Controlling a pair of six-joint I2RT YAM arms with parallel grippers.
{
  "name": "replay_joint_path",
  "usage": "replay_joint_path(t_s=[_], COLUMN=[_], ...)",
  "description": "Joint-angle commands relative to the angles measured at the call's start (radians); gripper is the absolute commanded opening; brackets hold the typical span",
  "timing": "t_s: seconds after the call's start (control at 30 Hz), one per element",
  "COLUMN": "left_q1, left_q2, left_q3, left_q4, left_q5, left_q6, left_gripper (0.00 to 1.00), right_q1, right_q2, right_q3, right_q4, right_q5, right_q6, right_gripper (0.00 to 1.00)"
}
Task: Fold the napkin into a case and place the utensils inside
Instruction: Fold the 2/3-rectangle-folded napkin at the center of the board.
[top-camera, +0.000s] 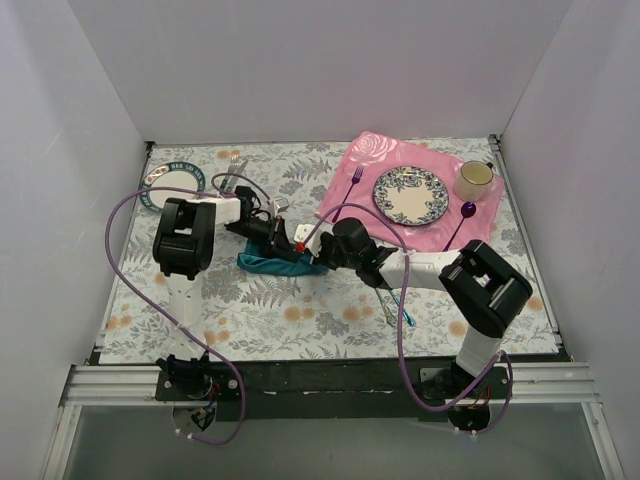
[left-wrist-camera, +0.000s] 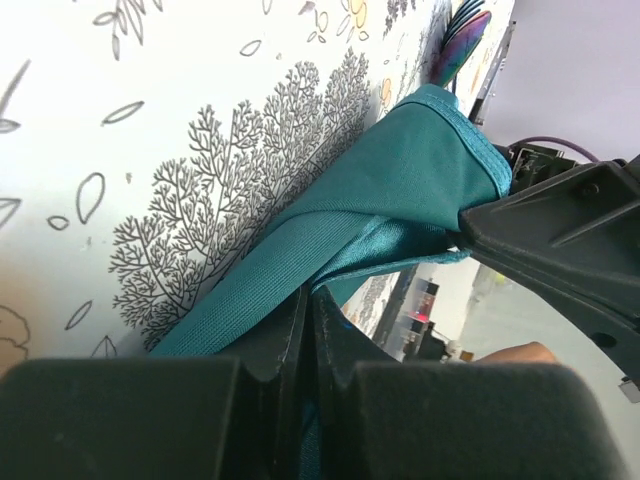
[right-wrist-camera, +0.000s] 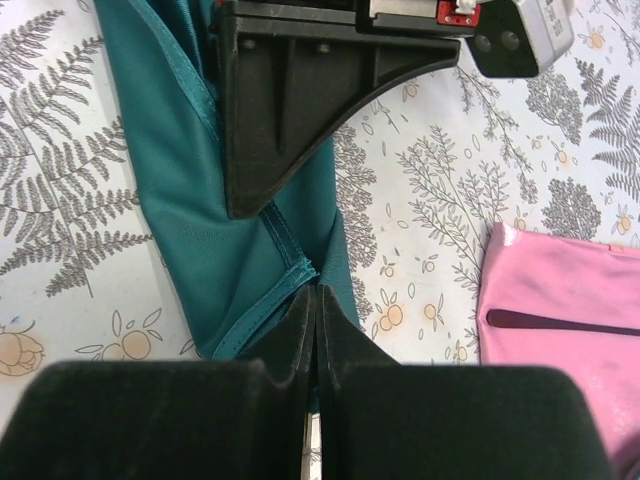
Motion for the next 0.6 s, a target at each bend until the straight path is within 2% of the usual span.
replay_joint_path(t_s=[0.0,0.1,0.2,0.23,0.3,0.37,0.4,0.57], left_q1=[0.001,0.001,0.001,0.001,0.001,0.001,0.001,0.001], left_q2=[0.062,0.085,0.095,0.101,0.107,0.115,0.116,0.133], left_q3=[0.045,0.068,0.081,0.085,0.09,0.094,0.098,0.113], left_q4=[-0.008,-0.023,-0.033,-0.04,-0.054,-0.06,-0.065,-0.079], left_q5=[-0.14,-0.16,-0.176,-0.18,-0.186,-0.192,-0.199,-0.199], left_q6=[-0.009,-0.02,-0.026,-0.023,-0.022,-0.017,-0.015,-0.011], left_gripper=[0.0,0.0,0.0,0.0,0.0,0.0,0.0,0.0], right_q1=[-0.007,-0.01,-0.014,-0.014,-0.016,-0.019,-0.022,-0.025], right_q2=[-0.024,-0.022,-0.024,-0.025,-0.033,-0.038,-0.044,-0.058], right_q3=[0.01,0.017,0.037,0.044,0.065,0.085,0.093,0.136], right_q4=[0.047,0.038,0.015,0.009,-0.008,-0.037,-0.043,-0.088], right_q5=[0.044,0.048,0.057,0.06,0.064,0.078,0.083,0.063], right_q6=[0.029,0.032,0.05,0.064,0.078,0.099,0.104,0.124], right_gripper=[0.01,0.01,0.07,0.16,0.2,0.29,0.39,0.51])
